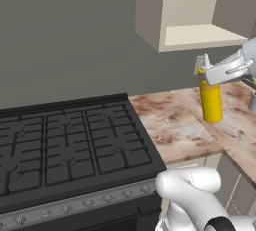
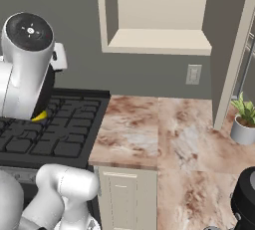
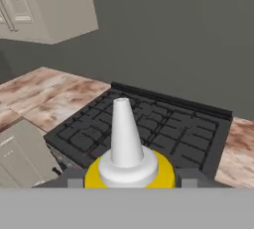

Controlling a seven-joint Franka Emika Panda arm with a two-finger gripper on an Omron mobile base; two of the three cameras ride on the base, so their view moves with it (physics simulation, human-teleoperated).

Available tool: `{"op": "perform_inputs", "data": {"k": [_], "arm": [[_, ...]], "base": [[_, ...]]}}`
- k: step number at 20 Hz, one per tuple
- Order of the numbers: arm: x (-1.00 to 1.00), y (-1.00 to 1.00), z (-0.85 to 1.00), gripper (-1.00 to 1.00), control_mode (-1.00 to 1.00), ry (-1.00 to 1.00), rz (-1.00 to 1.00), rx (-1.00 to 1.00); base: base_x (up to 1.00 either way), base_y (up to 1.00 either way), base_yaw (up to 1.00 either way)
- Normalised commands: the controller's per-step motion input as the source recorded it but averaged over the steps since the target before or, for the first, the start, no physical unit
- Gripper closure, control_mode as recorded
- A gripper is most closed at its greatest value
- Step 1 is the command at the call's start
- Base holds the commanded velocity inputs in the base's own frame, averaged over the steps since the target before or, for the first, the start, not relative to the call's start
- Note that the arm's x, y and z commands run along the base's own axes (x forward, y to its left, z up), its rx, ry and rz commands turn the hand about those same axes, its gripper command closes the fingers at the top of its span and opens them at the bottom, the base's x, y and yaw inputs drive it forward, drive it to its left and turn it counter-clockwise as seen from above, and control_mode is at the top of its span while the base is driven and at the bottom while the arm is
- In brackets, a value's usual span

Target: Move the mustard and shaker from the cabinet to the dining counter.

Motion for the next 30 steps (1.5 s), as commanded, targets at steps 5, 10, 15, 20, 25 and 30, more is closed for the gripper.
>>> {"op": "perform_inputs", "data": {"k": [5, 10, 15, 20, 25, 30], "arm": [[0.09, -0.02, 0.00, 1.00, -1.00, -0.03, -0.31, 0.00], [0.40, -0.12, -0.06, 1.00, -1.00, 0.01, -0.23, 0.01], [-0.07, -0.19, -0.03, 1.00, -1.00, 0.01, -0.15, 0.05], [0.00, 0.00, 0.00, 1.00, 1.00, 0.00, 0.00, 0.00], [0.00, 0.00, 0.00, 1.00, 1.00, 0.00, 0.00, 0.00], [0.00, 0.00, 0.00, 1.00, 1.00, 0.00, 0.00, 0.00]], "base": [[0.00, 0.00, 0.00], [0.00, 0.00, 0.00], [0.00, 0.00, 0.00], [-1.00, -0.21, -0.21], [-1.00, 0.15, -0.11], [-0.72, 0.82, 0.51]]}}
